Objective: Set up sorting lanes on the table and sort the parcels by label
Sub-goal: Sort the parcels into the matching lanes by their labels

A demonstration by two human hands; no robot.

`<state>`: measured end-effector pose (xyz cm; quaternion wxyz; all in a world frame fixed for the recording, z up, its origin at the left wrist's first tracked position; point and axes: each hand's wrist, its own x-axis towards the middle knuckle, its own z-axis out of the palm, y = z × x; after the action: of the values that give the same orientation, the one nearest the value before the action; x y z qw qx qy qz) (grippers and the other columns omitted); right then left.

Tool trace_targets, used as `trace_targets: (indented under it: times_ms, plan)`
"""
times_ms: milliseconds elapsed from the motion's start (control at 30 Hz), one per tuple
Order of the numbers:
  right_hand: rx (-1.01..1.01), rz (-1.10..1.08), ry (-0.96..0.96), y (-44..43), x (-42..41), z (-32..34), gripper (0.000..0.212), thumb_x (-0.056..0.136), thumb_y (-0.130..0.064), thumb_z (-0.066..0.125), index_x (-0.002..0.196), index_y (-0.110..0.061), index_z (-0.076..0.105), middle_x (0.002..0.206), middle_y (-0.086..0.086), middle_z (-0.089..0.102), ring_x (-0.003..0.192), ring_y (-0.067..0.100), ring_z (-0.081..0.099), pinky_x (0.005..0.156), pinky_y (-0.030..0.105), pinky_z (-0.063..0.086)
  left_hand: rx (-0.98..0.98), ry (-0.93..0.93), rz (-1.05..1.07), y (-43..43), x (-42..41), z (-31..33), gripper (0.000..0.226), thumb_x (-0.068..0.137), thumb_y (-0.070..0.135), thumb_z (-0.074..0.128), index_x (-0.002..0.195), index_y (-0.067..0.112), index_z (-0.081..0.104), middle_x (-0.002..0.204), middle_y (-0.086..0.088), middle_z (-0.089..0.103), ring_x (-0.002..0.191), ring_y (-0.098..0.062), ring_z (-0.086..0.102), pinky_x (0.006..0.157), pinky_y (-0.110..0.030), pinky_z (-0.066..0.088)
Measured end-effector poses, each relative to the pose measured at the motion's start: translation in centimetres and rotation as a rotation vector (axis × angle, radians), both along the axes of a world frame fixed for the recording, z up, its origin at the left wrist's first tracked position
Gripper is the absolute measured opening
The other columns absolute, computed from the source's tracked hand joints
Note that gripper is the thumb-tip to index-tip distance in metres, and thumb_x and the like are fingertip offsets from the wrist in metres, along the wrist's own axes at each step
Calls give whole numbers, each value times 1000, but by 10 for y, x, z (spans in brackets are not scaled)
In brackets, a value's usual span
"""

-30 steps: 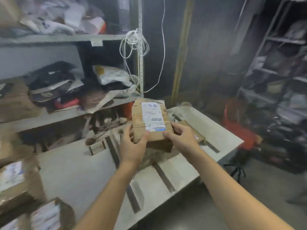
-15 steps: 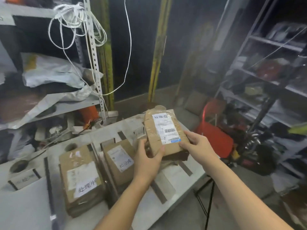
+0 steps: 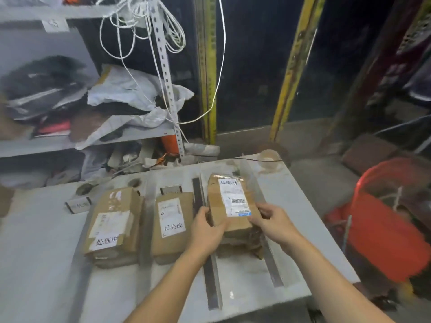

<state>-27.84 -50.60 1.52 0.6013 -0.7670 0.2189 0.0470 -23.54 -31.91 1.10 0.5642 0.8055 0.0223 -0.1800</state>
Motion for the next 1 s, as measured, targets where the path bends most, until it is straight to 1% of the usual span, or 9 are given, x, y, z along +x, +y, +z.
trace_targets:
  times_ms: [100,167,267,400,500,700,767,833,1000]
  plan:
    - [-57,57,37,-11,8,-17,34,84,-5,69,116,-19,71,105,-8,76,76,5,67,64,18,47,52,54,37,-13,4,-8,32,77,10,80,102,19,62,98,6,70,89,-9,67,70,-15,51]
    - [-44,70,48,-18,10,-24,40,82,-3,70,119,-19,69,107,-11,75,81,3,69,64,20,49,105,85,24,-21,5,-14,36,72,18,83,104,19,68,98,7,73,92,-11,70,79,-25,57]
    - [-57,71,20,-29,14,-26,45,79,-4,74,121,-21,67,114,-11,72,98,3,69,78,28,56,144,115,35,-29,10,-27,39,62,32,82,99,25,71,96,11,75,91,-7,71,87,-36,58]
    - [-126,85,38,-38,22,-24,49,77,-5,78,123,-14,67,115,-5,71,102,4,67,94,28,53,173,121,11,-35,8,-41,24,66,26,83,87,29,70,90,12,76,86,-5,72,85,-35,59]
    - [-211,137,88,-33,21,-25,48,76,-2,76,123,-7,66,118,1,70,99,6,65,88,19,49,232,72,-12,-33,4,-45,36,67,22,85,100,24,71,96,11,74,87,-4,70,84,-31,59]
    - [-528,175,75,-10,29,-12,45,79,-13,71,124,-14,65,119,5,71,108,25,64,86,29,49,204,-101,-31,-16,9,-16,50,76,20,79,123,28,63,104,26,67,97,13,60,92,-25,53]
    - [-570,233,12,9,40,0,49,83,-17,69,131,-17,61,126,3,67,113,26,62,87,28,46,275,-175,-6,5,17,3,62,81,26,76,138,19,53,121,17,62,115,-1,58,98,-24,48]
    - [-604,308,-88,37,53,12,49,84,-22,68,132,-18,59,126,4,66,113,26,62,90,30,47,395,-276,16,37,25,21,63,83,31,73,140,21,49,135,4,57,128,-18,52,106,-36,44]
    - [-732,509,-256,145,84,44,51,89,-28,63,137,-19,52,129,1,62,122,22,54,95,35,45,699,-391,60,151,34,61,68,91,39,62,151,25,33,150,3,43,136,-20,41,109,-37,38]
